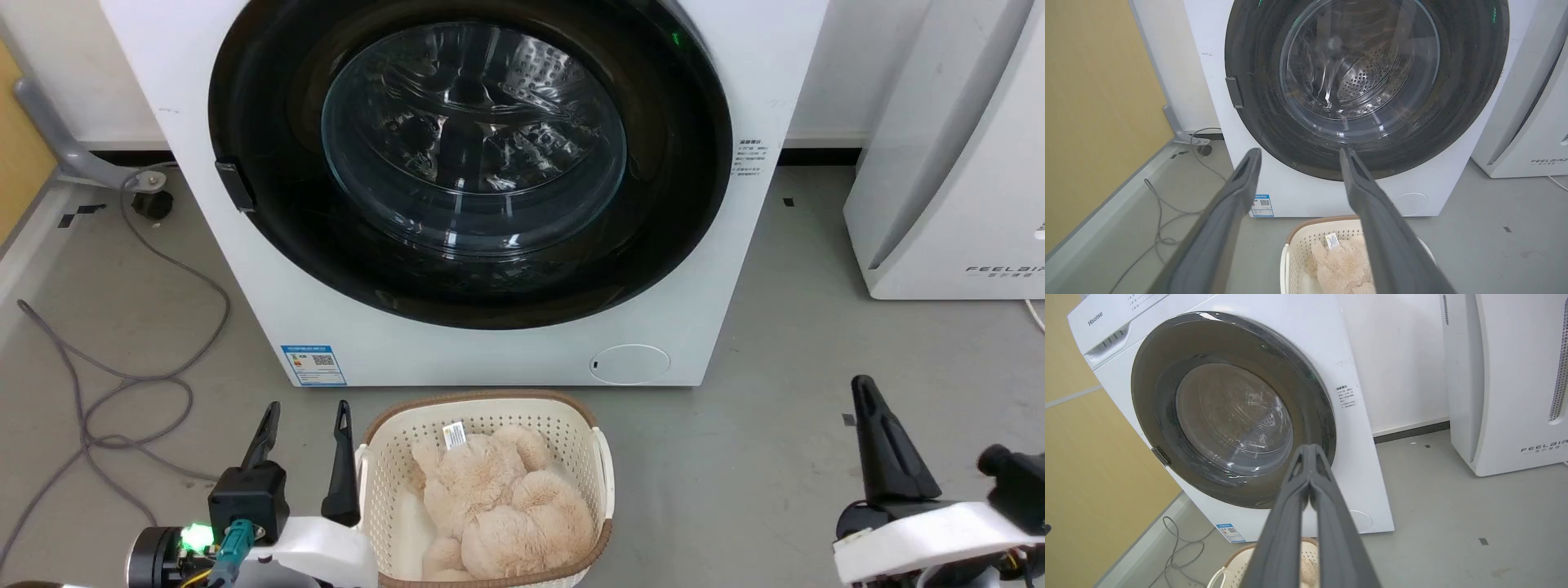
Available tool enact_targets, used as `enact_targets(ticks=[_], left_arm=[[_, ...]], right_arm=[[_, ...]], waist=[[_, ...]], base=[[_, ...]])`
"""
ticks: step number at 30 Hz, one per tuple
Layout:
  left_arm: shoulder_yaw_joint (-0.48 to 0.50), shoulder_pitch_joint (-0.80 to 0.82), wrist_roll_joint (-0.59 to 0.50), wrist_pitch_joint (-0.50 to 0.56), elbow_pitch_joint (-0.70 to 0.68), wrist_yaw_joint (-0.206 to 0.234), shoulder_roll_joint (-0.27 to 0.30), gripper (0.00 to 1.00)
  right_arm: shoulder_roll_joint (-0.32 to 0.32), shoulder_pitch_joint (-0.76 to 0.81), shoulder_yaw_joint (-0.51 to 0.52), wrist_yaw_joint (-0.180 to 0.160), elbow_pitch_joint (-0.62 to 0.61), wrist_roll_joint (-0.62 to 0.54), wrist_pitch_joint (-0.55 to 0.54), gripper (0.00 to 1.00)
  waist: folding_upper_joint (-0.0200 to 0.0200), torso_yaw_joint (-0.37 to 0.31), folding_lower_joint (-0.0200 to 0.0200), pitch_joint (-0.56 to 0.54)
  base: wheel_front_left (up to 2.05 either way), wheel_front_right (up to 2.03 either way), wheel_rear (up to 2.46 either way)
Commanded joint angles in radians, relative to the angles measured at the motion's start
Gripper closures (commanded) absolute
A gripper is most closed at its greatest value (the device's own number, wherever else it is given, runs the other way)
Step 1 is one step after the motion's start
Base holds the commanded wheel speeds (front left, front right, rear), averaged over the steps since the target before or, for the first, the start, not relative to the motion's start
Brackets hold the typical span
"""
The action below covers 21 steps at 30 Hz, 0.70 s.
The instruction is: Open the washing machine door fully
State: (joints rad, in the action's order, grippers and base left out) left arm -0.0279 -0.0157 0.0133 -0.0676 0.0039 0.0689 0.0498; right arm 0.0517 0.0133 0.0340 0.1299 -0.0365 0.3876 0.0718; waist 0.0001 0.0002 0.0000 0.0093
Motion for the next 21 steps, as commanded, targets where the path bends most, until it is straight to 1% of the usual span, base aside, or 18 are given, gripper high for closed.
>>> enact_targets(ticks=[1, 9, 12, 17, 21], left_arm=[[-0.004, 0.014, 0.008, -0.011, -0.005, 0.009, 0.000, 0.00], [-0.008, 0.018, 0.010, -0.028, -0.008, 0.023, 0.000, 0.00], [-0.009, 0.020, 0.010, -0.034, -0.010, 0.028, 0.000, 0.00], [-0.012, 0.025, 0.011, -0.045, -0.013, 0.037, 0.000, 0.00], [-0.015, 0.032, 0.012, -0.053, -0.016, 0.044, 0.000, 0.00]], right_arm=[[0.000, 0.000, 0.008, 0.000, 0.002, 0.047, 0.008, 1.00], [-0.001, -0.015, 0.002, 0.000, 0.030, 0.351, 0.023, 1.00], [-0.001, -0.024, 0.014, 0.000, 0.038, 0.447, 0.012, 1.00], [-0.001, -0.053, 0.047, 0.000, 0.066, 0.556, -0.013, 1.00], [-0.001, -0.092, 0.076, 0.000, 0.099, 0.605, -0.030, 1.00]], waist=[[-0.0001, 0.000, 0.0000, 0.001], [-0.0001, 0.003, 0.0000, 0.006], [-0.0001, 0.003, 0.0000, 0.010], [-0.0001, 0.006, 0.0000, 0.021], [-0.0001, 0.009, 0.0000, 0.034]], base=[[0.00, 0.00, 0.00], [0.00, 0.00, 0.00], [0.00, 0.00, 0.00], [0.00, 0.00, 0.00], [0.00, 0.00, 0.00]])
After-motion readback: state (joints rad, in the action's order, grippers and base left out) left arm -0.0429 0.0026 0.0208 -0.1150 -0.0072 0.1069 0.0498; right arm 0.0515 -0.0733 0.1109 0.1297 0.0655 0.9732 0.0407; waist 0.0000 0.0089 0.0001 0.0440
